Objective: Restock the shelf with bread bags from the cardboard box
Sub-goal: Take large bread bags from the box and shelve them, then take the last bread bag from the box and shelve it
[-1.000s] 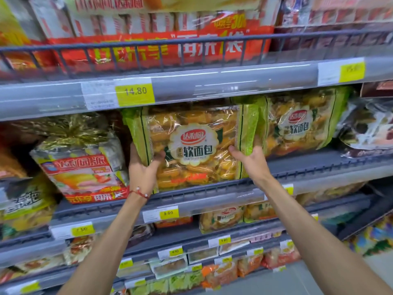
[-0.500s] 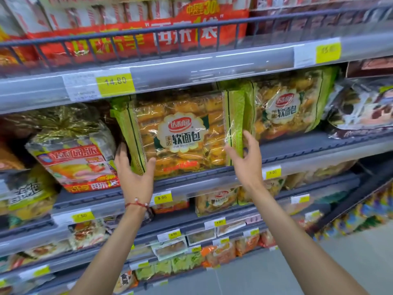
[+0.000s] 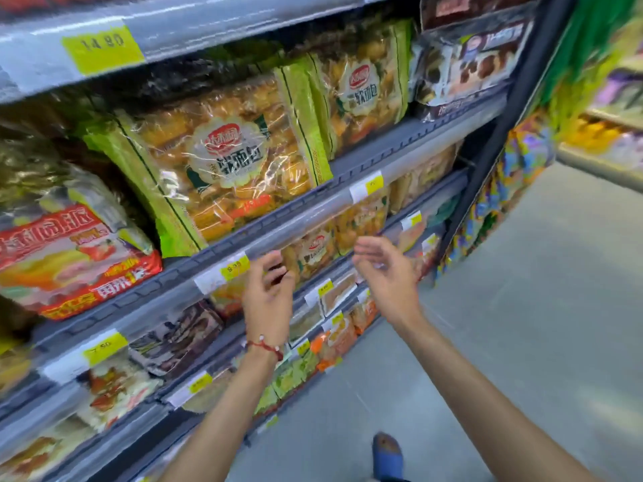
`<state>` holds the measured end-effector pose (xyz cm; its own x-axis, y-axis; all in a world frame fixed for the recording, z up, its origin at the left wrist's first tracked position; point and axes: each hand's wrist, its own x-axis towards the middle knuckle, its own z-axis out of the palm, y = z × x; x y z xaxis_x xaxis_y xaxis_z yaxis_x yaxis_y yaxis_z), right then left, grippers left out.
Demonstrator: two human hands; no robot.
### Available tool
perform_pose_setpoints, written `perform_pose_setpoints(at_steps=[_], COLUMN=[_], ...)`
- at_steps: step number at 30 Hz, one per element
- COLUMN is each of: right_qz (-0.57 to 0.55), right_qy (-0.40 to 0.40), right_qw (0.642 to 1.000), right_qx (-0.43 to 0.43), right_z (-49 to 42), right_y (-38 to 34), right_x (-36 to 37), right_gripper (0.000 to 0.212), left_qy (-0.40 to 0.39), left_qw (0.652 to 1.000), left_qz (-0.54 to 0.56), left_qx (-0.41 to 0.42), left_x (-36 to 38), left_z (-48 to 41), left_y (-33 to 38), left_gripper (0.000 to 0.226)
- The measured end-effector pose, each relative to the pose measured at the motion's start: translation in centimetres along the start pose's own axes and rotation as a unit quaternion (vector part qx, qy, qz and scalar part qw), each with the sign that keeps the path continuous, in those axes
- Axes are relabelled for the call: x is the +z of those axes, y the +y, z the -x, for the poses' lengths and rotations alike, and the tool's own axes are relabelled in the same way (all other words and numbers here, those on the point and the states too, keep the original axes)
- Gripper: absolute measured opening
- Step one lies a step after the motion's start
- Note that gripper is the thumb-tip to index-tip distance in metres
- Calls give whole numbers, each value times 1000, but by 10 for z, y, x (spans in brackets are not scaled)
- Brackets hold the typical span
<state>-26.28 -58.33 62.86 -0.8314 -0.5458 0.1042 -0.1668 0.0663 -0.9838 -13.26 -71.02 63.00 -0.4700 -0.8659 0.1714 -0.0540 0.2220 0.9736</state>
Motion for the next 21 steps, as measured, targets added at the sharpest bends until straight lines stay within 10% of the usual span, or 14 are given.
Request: perform_pose_setpoints(at_steps=[12, 21], right_qz=[9, -14], right_qy=[178, 284], right_qw=[958, 904], right_qx=[225, 318], right_z=[268, 441], right_y=[73, 116], right_x=[-64, -150], right_gripper=[19, 18], left_qy=[-358, -458], left_qw=[922, 859], left_qz=[-45, -91], left_qx=[-140, -210], left_x=[24, 63], left_z=[177, 320], left_y=[-96, -84], left_gripper=[26, 21])
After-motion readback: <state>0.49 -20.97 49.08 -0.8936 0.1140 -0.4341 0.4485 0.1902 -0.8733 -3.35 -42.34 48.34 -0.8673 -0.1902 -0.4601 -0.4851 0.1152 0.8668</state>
